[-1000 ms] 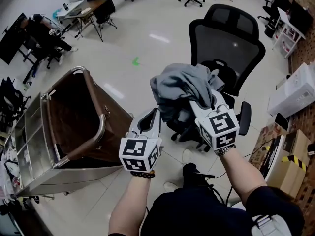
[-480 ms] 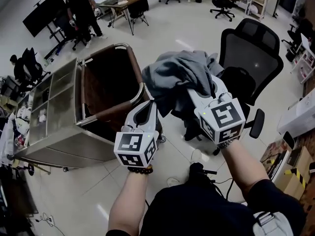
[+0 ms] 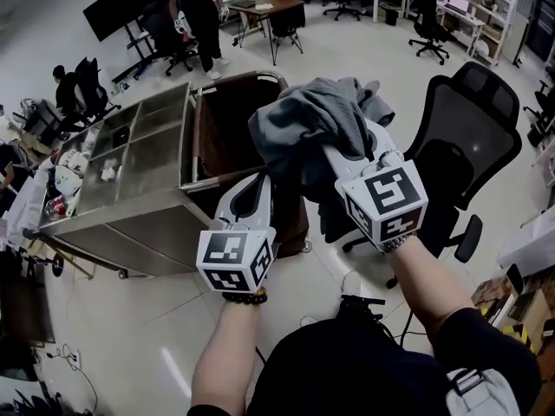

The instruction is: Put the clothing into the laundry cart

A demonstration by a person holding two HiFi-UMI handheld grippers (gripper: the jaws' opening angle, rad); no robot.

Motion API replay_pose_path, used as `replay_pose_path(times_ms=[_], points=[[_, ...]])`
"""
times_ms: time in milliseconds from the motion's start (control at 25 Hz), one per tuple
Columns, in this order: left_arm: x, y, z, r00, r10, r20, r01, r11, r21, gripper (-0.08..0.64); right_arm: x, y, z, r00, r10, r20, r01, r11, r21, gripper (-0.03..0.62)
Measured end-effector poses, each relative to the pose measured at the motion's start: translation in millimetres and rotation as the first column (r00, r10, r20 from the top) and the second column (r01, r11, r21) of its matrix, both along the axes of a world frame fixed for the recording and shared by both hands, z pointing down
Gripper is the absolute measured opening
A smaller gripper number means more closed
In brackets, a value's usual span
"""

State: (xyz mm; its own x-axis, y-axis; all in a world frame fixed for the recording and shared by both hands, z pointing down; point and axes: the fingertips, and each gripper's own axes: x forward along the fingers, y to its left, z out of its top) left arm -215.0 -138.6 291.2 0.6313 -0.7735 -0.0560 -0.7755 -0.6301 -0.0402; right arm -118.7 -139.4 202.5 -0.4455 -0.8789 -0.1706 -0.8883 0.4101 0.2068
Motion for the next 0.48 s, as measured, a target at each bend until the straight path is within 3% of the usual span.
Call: replay_pose_path(times_ms=[480], points=[[-44,-18,-21,0.993,-0.118,-0.017,0.118,0.993,0.013,0.002,-48,-34,-29,0.993,-0.119,-0.017,0.119,0.993,0.015,0.12]])
